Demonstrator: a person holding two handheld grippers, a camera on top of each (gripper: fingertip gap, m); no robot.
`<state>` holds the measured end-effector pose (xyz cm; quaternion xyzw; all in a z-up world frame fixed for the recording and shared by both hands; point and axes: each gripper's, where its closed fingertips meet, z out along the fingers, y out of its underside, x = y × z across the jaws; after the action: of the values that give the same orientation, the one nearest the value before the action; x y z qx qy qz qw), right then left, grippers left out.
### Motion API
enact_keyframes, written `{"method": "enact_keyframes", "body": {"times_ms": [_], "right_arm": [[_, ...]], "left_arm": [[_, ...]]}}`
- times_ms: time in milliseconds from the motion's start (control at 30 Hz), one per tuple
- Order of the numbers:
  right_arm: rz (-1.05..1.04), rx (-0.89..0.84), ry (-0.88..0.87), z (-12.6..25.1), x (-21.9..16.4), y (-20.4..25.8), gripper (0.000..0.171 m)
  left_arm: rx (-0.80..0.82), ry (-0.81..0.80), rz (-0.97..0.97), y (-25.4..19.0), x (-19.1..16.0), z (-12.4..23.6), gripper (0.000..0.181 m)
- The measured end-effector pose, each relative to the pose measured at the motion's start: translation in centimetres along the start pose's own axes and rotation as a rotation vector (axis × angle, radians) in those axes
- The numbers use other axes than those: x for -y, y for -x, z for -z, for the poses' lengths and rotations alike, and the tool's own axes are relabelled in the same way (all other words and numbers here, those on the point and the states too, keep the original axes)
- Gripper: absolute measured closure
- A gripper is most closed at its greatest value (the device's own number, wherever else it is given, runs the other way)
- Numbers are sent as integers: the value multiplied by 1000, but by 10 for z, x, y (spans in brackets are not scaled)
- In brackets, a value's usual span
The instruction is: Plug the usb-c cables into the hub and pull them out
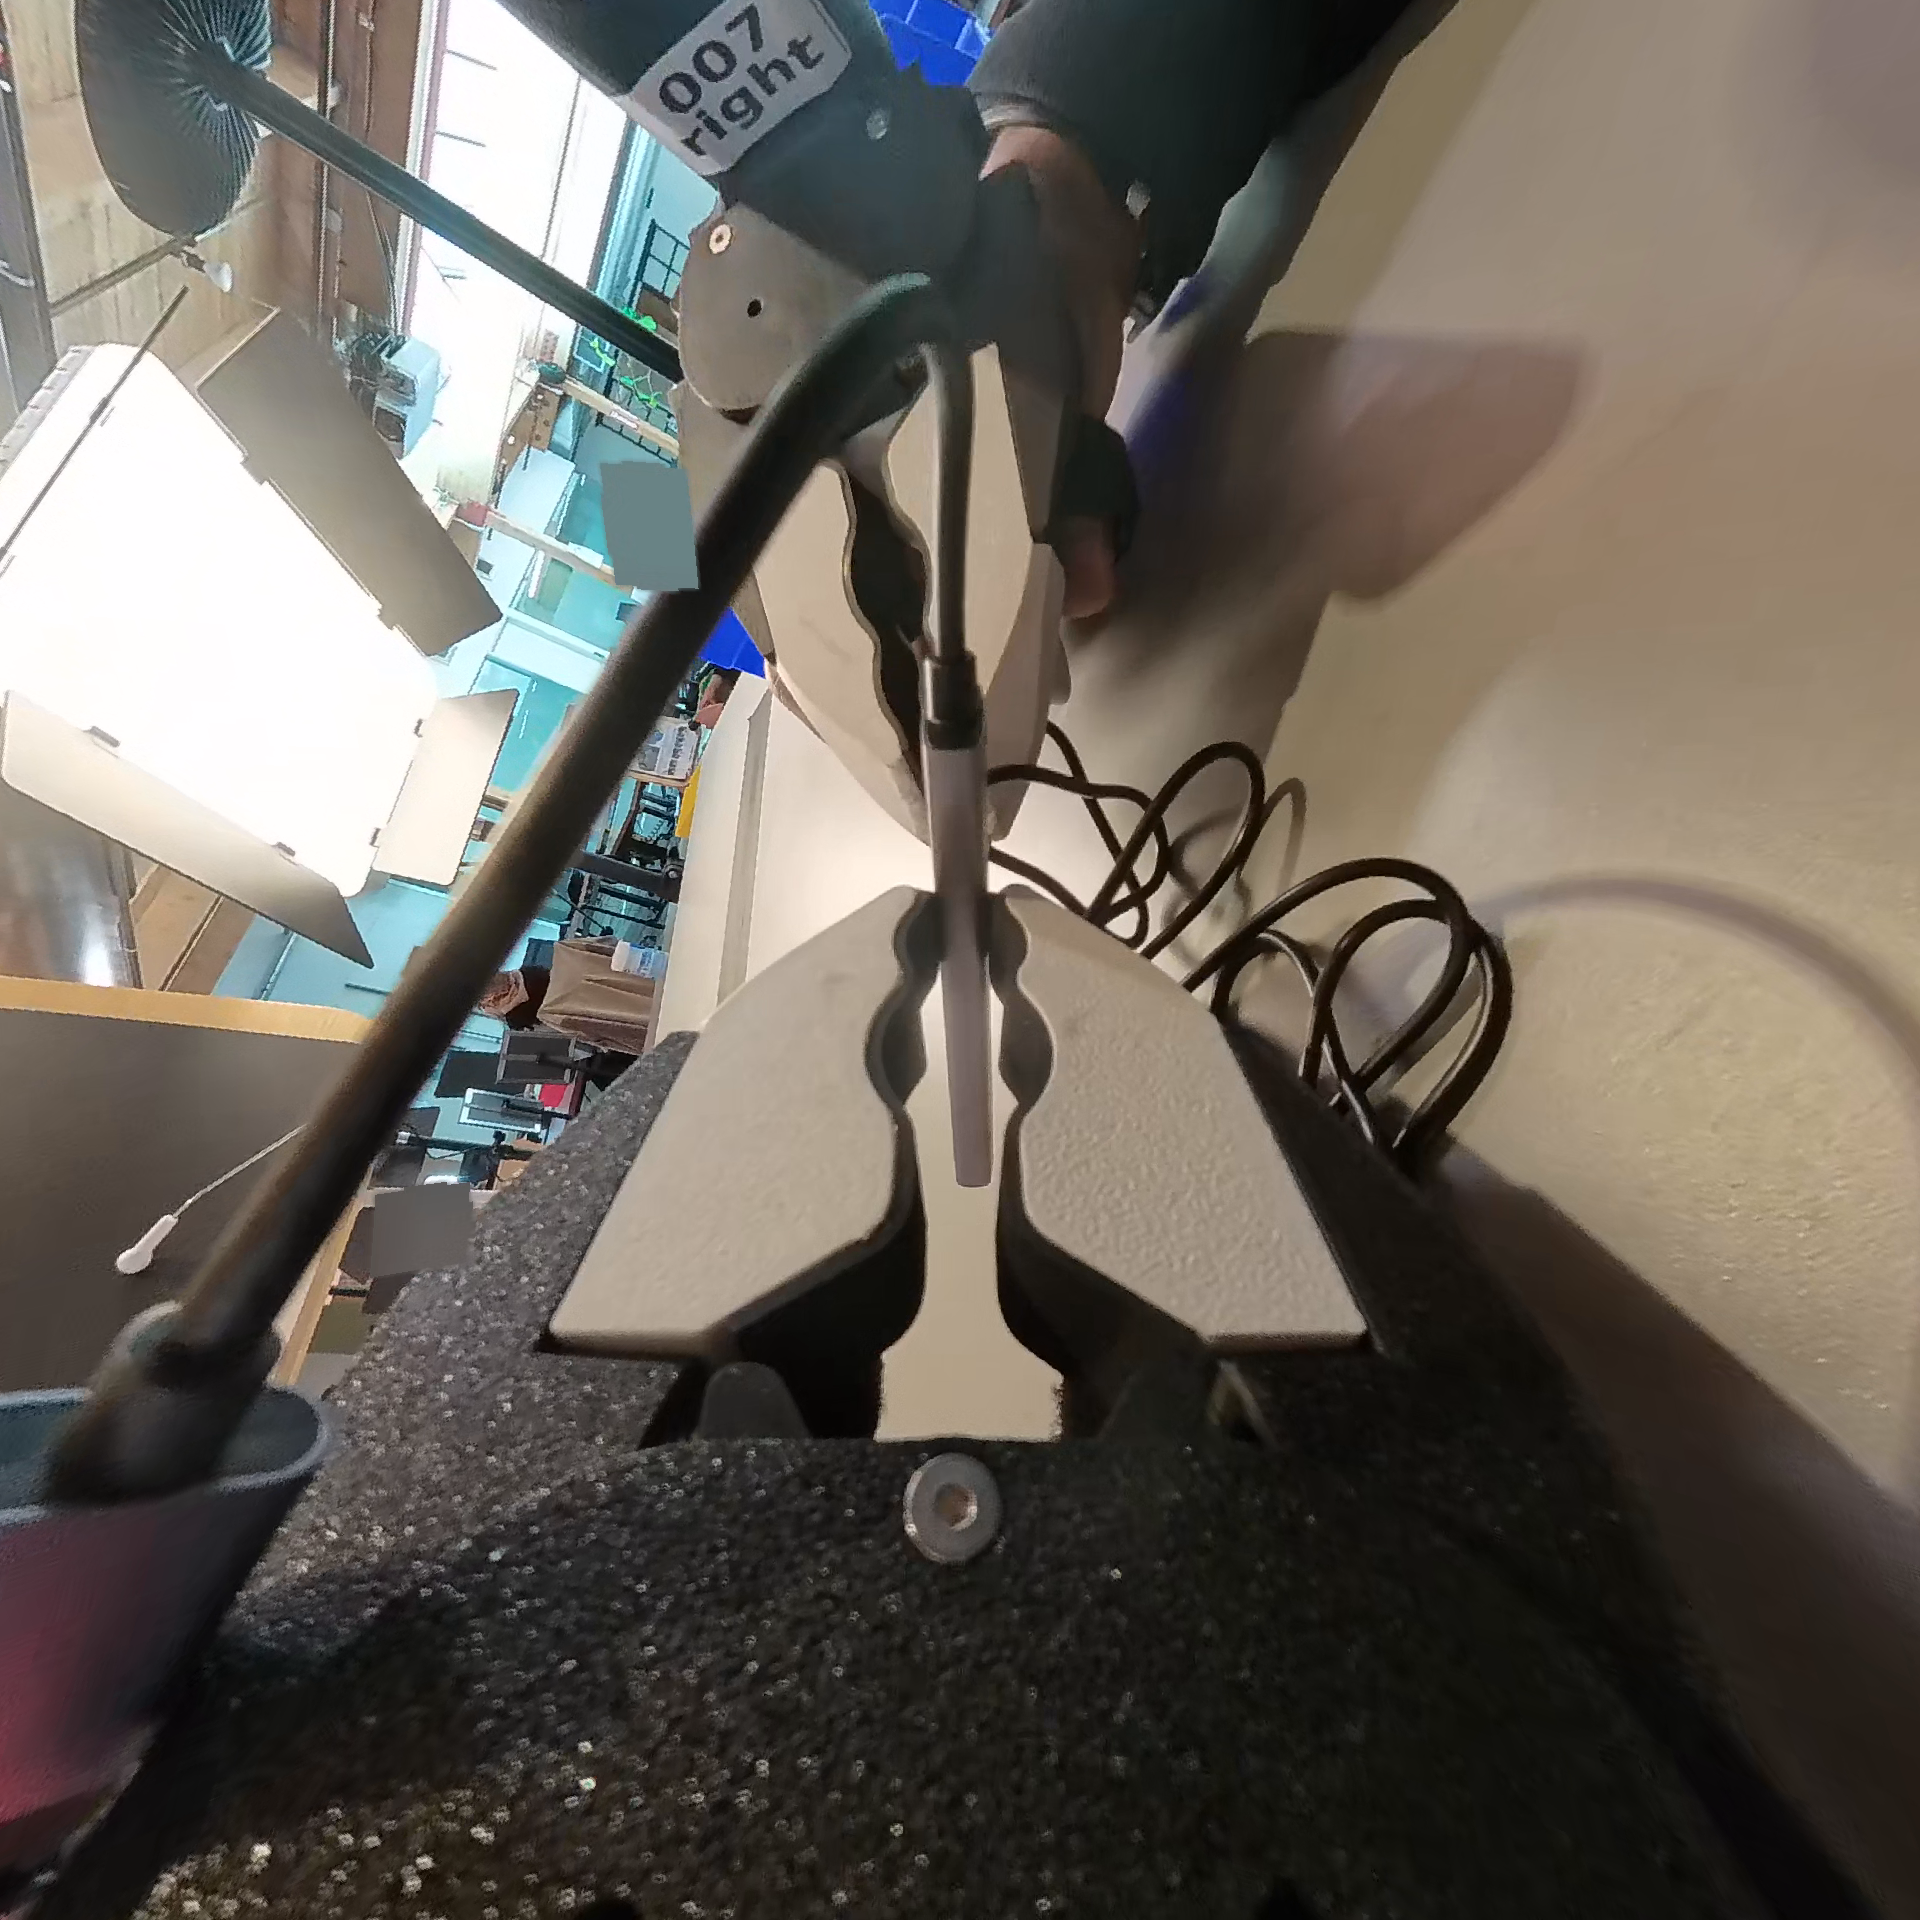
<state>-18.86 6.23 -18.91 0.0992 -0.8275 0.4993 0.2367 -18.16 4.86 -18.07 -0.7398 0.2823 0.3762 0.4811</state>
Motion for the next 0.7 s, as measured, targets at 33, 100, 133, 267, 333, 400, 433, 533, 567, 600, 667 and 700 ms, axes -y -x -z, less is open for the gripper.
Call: {"method": "enact_keyframes", "body": {"times_ms": [33, 100, 133, 267, 333, 400, 433, 533, 567, 600, 667, 700], "right_arm": [[-1, 4, 0, 0, 0, 0, 167], [-8, 11, -4, 1, 0, 1, 167], [-12, 17, -6, 1, 0, 1, 167], [-24, 34, -5, 2, 0, 2, 167], [-38, 51, -1, 2, -1, 4, 167], [-61, 78, 6, 3, -2, 6, 167], [-69, 86, 6, 4, -2, 6, 167], [-81, 94, 12, 4, -3, 6, 167], [-79, 94, 15, 4, -3, 7, 167], [-78, 94, 19, 4, -4, 7, 167], [-75, 94, 21, 3, -4, 7, 167], [-75, 94, 20, 3, -4, 7, 167]], "left_arm": [[-2, -1, 1, 0, 0, 0, 171], [-5, -4, 3, -1, 1, 0, 171], [-7, -6, 4, -1, 2, 0, 171], [-15, -6, 4, -2, 3, -1, 171], [-17, -5, -4, -3, 3, -1, 171], [-23, -3, -13, -4, 4, -2, 171], [-25, -2, -17, -5, 5, -3, 171], [-27, -2, -22, -5, 6, -3, 171], [-29, -3, -21, -5, 6, -3, 171], [-30, -1, -21, -6, 6, -3, 171], [-36, 3, -26, -7, 5, -3, 171], [-37, 5, -26, -7, 5, -3, 171]]}}
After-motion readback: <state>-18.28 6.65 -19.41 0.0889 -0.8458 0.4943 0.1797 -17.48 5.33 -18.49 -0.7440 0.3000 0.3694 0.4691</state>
